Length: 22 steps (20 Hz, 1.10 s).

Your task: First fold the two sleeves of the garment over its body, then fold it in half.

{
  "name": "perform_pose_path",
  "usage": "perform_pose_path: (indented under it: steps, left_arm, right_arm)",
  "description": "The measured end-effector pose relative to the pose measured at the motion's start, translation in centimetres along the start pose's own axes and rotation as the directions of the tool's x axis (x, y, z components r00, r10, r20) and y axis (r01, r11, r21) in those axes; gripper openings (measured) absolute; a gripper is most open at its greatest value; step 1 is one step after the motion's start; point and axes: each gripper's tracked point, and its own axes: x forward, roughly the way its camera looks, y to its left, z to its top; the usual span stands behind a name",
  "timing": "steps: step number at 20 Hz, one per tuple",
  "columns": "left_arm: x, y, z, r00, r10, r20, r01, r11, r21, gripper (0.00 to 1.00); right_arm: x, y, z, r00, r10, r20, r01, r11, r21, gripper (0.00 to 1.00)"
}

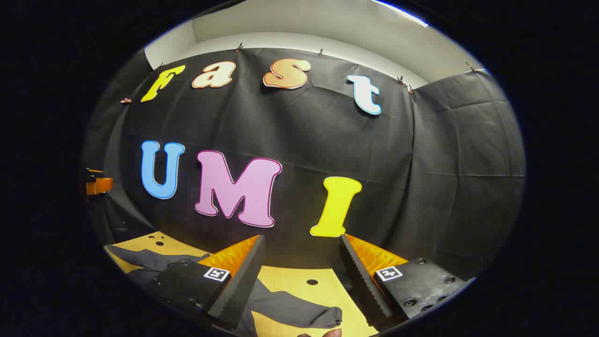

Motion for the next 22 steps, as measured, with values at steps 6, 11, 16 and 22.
perform_pose_path:
  steps: [6,11,16,22]
  left_arm:
    - [0.4,-0.9,-1.1,1.0,-0.014,-0.019,0.014,1.0,0.002,0.95]
    - [1.0,-2.0,-2.0,0.999,-0.03,-0.023,0.031,0.999,0.022,0.95]
    - [1.5,-2.9,-2.9,0.999,-0.036,-0.037,0.037,0.999,0.026,0.95]
    - [1.9,-4.2,-3.7,0.998,-0.028,-0.058,0.03,0.999,0.024,0.95]
  right_arm:
    - [0.1,0.3,-0.6,1.0,0.017,0.01,-0.017,1.0,0.006,0.97]
    - [0.7,0.3,-1.7,1.0,0.021,-0.001,-0.021,1.0,0.0,0.97]
    - [1.3,-0.4,-3.7,0.999,0.02,-0.041,-0.02,1.0,-0.01,0.92]
    - [2.6,-2.7,-8.3,0.989,0.005,-0.145,-0.008,1.0,-0.02,0.98]
